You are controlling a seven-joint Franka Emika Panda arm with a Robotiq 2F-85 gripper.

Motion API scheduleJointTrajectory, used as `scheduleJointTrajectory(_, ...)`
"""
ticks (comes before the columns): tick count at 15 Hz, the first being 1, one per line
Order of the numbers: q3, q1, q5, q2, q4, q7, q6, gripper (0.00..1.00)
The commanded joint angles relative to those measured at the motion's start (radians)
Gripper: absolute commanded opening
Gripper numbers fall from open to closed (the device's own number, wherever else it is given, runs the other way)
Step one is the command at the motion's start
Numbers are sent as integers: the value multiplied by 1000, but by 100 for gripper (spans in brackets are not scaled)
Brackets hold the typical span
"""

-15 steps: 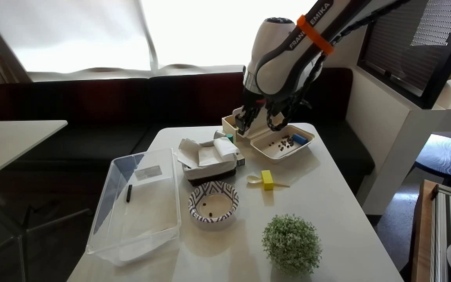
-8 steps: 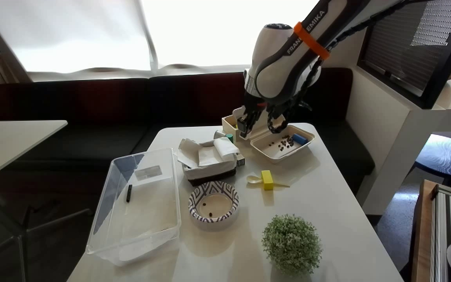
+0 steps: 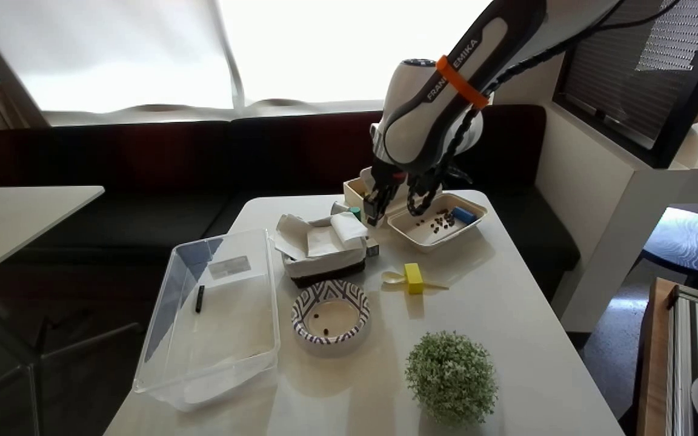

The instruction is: Put the cube in the pack on the other cube

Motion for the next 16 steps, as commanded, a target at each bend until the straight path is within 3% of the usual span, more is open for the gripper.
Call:
scheduleJointTrajectory(1,19,-20,11,65,63,-40,-29,10)
scheduleJointTrajectory(16,29,-17,-9,154,143,-56,-44,10)
